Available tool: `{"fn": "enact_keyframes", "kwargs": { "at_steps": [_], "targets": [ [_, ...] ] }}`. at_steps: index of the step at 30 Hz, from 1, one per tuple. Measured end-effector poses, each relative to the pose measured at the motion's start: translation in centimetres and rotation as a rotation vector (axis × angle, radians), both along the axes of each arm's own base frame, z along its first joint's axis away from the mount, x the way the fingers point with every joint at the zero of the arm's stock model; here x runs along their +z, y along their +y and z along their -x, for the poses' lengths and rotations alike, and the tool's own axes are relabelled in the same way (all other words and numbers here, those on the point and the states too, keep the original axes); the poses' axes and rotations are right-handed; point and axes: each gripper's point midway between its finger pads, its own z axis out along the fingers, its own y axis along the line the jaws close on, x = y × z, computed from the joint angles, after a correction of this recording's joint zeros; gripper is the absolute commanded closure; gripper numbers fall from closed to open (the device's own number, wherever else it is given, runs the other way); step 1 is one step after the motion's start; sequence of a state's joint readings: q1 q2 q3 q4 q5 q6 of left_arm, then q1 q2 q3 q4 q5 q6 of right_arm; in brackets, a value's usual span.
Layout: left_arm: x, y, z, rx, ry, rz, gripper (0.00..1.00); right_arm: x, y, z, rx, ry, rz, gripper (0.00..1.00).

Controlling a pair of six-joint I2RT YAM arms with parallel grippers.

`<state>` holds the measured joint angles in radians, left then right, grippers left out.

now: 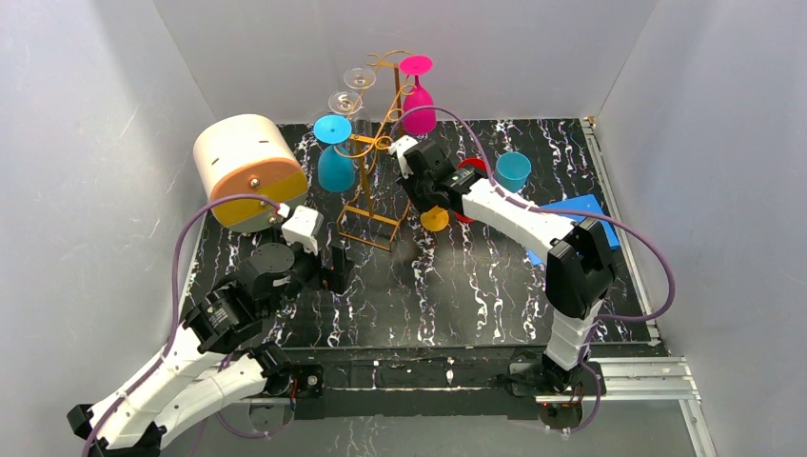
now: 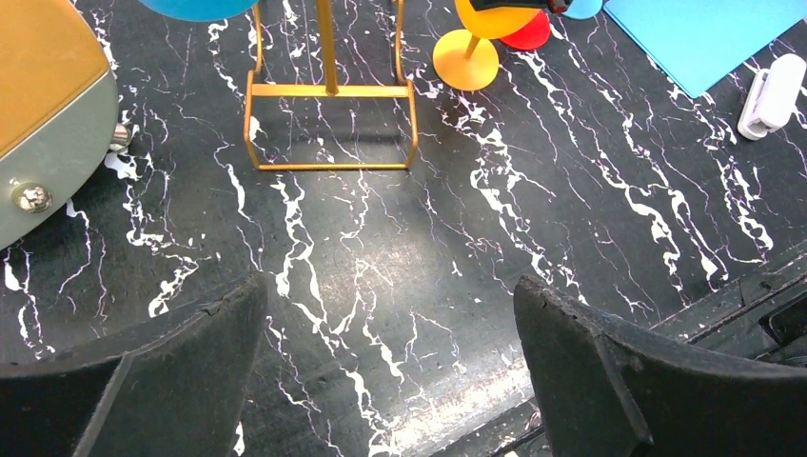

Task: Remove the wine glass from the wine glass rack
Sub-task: Place the wine glass at the center of the board.

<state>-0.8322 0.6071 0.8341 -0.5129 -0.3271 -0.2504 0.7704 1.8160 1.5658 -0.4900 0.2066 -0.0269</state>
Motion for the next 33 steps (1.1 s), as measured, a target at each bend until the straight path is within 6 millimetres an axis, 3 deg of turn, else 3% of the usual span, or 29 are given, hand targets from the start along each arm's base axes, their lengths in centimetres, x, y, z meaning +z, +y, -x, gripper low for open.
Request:
{"fn": "enact_keyframes", "kwargs": {
  "at_steps": [20,33],
  "targets": [
    [-0.3,0.4,0.2,0.007,0.008,-0.013,0.02,0.1,0.0,-1.0,-0.018,-0.04,-0.021,0.99],
    [-0.4,0.3,0.1,0.006,0.012,-0.015,0.02,0.3,-0.8,-0.4,-0.023,-0.024,-0.024,0.99]
  ]
}}
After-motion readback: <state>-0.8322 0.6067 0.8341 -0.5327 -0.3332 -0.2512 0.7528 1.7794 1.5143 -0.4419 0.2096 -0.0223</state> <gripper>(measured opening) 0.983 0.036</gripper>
